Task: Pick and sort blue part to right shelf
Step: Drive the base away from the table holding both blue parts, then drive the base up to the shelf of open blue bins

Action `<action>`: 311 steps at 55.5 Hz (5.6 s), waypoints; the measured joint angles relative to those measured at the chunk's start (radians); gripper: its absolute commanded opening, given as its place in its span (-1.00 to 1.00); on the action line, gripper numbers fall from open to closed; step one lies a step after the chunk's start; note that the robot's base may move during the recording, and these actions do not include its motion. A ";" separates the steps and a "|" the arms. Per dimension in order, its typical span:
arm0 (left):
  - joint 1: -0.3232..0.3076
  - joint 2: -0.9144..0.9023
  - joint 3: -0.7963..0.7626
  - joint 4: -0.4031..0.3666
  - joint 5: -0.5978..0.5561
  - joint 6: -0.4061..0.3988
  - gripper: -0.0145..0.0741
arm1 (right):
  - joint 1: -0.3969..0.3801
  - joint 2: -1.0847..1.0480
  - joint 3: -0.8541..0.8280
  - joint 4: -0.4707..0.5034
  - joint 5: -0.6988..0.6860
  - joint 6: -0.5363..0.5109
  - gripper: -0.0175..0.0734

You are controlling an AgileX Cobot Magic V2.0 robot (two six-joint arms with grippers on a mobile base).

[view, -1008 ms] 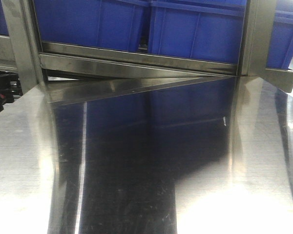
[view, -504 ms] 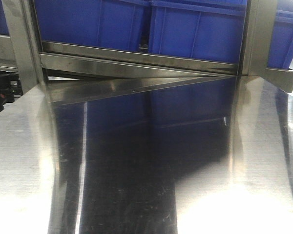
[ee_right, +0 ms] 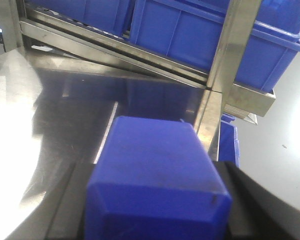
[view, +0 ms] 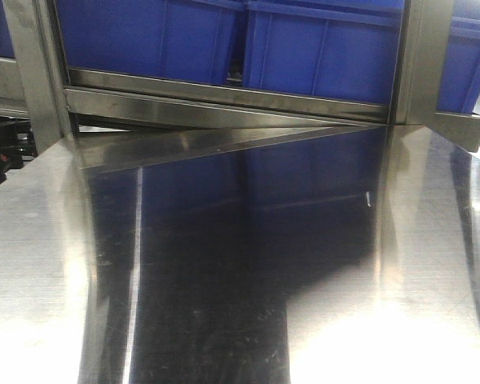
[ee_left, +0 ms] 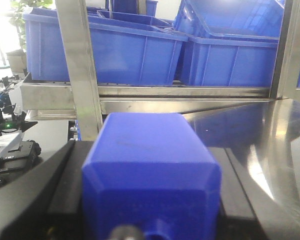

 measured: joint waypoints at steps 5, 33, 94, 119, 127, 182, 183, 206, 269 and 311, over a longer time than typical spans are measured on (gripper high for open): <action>0.000 0.000 0.000 0.000 0.000 0.000 -0.08 | 0.000 0.000 0.000 0.000 0.000 0.000 -0.18; 0.000 0.000 0.000 0.002 0.004 -0.002 -0.08 | 0.000 0.000 0.000 0.002 0.000 0.000 -0.18; 0.000 0.000 0.000 0.004 0.004 -0.002 -0.08 | 0.000 0.000 0.000 0.002 0.000 0.000 -0.18; 0.000 0.000 0.000 0.004 0.004 -0.002 -0.08 | 0.000 0.000 0.000 0.002 0.000 0.000 -0.18; 0.000 0.000 0.000 0.004 0.004 -0.002 -0.08 | 0.000 0.000 0.000 0.002 0.000 0.000 -0.18; 0.000 0.000 0.000 0.004 0.004 -0.002 -0.08 | 0.000 0.000 0.000 0.002 0.000 0.000 -0.18; 0.000 0.000 0.000 0.004 0.004 -0.002 -0.08 | 0.000 0.000 0.000 0.002 0.000 0.000 -0.18; 0.000 0.000 0.000 0.004 0.004 -0.002 -0.08 | 0.000 0.000 0.000 0.002 0.000 0.000 -0.18; 0.000 0.000 0.000 0.004 0.004 -0.004 -0.08 | 0.000 0.000 0.000 0.004 0.000 0.000 -0.18; 0.000 0.000 0.000 0.004 0.004 -0.004 -0.08 | 0.000 0.000 0.000 0.004 0.000 0.000 -0.18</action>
